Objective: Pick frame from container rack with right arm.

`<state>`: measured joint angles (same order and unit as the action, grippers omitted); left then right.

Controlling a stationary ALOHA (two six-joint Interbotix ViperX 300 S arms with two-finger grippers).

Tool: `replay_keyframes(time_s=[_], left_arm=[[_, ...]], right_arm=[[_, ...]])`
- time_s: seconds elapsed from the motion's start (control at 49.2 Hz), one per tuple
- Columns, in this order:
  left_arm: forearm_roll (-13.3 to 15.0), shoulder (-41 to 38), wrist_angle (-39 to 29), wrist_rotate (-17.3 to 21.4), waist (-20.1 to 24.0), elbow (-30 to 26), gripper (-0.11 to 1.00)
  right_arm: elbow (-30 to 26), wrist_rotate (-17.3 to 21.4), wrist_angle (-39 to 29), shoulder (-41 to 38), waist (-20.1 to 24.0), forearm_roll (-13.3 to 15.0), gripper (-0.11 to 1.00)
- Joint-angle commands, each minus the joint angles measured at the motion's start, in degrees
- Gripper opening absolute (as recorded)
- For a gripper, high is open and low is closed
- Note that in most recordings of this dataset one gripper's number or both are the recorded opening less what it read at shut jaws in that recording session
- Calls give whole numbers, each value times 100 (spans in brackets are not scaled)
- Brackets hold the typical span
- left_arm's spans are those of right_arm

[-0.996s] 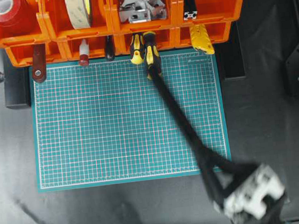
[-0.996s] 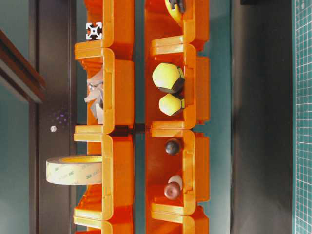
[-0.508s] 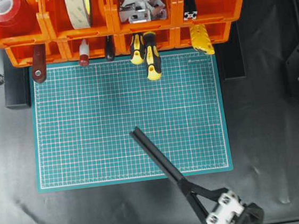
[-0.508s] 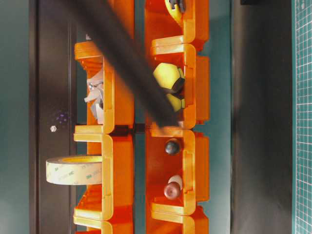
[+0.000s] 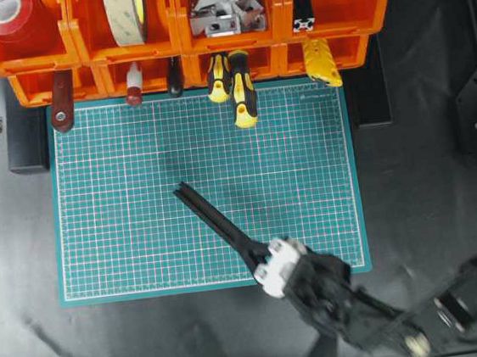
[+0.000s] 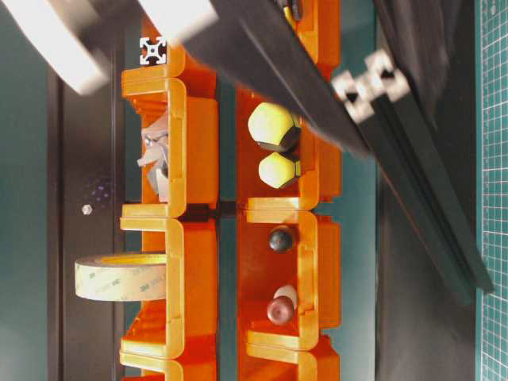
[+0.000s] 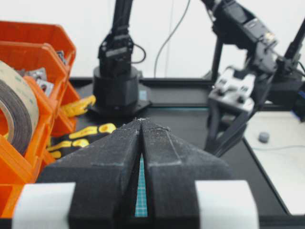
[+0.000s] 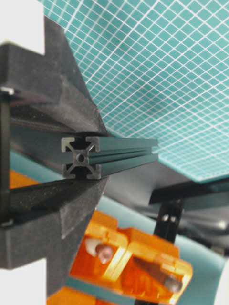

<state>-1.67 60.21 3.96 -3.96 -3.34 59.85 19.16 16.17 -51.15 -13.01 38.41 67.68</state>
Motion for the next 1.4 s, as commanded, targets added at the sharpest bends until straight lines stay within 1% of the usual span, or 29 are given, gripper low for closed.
replay_keyframes(time_s=[0.0,0.183,0.305,0.386,0.488,0.63,1.138,1.382], left_arm=[[-18,-53,44,-18,-18,-176,0],[-18,-62,35,-18,-18,-176,0],[-18,-53,35,-18,-18,-167,0],[-26,-62,26,-18,-18,-167,0],[-18,-62,26,-18,-18,-167,0],[-18,-53,18,-9,-9,-167,0],[-18,-44,9,-9,9,-167,0],[-18,-79,9,-9,9,-149,0]], right_arm=[[62,-18,422,185,-272,44,25],[132,-35,958,88,-765,79,25],[26,-123,1169,-44,-958,79,25],[-44,-211,1257,-141,-1011,53,25],[-141,-308,1327,-255,-1046,-44,25],[-246,-334,1327,-360,-1055,-149,25],[-237,-325,1283,-369,-1063,-352,25],[-211,-325,1318,-378,-1063,-571,26]])
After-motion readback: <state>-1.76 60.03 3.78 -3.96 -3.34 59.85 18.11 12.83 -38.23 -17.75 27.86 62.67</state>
